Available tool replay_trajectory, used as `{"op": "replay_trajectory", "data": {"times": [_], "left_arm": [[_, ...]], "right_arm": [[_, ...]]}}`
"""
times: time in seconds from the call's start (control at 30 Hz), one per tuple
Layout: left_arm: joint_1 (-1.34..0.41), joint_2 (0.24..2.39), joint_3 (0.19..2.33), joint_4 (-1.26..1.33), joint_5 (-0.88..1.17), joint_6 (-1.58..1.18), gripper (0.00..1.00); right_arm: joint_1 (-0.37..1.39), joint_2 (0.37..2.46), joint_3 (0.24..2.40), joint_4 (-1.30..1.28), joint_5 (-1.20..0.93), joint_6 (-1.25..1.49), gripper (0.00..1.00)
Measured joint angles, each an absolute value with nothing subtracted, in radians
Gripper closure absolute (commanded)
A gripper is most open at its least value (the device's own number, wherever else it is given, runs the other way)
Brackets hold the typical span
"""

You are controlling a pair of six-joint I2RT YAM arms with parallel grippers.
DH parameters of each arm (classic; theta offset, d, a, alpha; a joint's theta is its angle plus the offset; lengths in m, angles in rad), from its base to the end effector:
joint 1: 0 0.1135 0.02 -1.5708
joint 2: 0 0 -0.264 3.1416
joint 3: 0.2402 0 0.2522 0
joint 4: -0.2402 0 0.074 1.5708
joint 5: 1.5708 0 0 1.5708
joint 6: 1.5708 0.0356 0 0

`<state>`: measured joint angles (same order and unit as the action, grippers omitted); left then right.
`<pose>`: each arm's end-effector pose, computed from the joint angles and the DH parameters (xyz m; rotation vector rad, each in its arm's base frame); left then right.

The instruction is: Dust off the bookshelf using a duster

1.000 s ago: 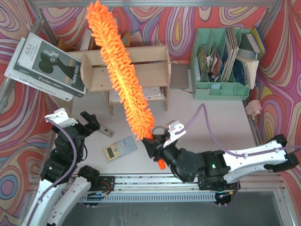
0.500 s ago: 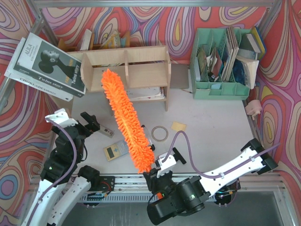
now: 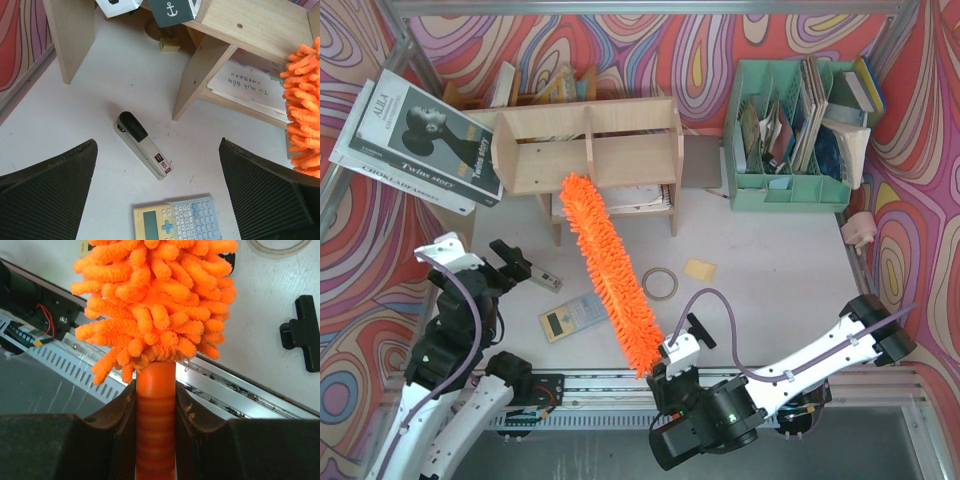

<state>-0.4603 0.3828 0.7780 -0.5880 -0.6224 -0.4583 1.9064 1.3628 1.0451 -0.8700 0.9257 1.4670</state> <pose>0.0801 -0.0165 0.3421 -0.4411 1.6716 -0.1284 -0.0563 0.2479 0.2638 -0.2724 2.1996 0.5523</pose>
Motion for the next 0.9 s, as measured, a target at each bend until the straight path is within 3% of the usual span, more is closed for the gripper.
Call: {"op": "replay_trajectory", "data": {"times": [0.47,0.9], "left_arm": [[-0.488,0.298,0.794,-0.682,-0.632,-0.469,0.02],[-0.667,0.255,0.813,-0.75,-0.766,-0.488,0.02]], "right_arm": [[2.01,1.426,1.0,-0.746,0.907,1.415,1.0],[2.014,1.502,0.988,-1.035,1.027,1.869,1.0]]}}
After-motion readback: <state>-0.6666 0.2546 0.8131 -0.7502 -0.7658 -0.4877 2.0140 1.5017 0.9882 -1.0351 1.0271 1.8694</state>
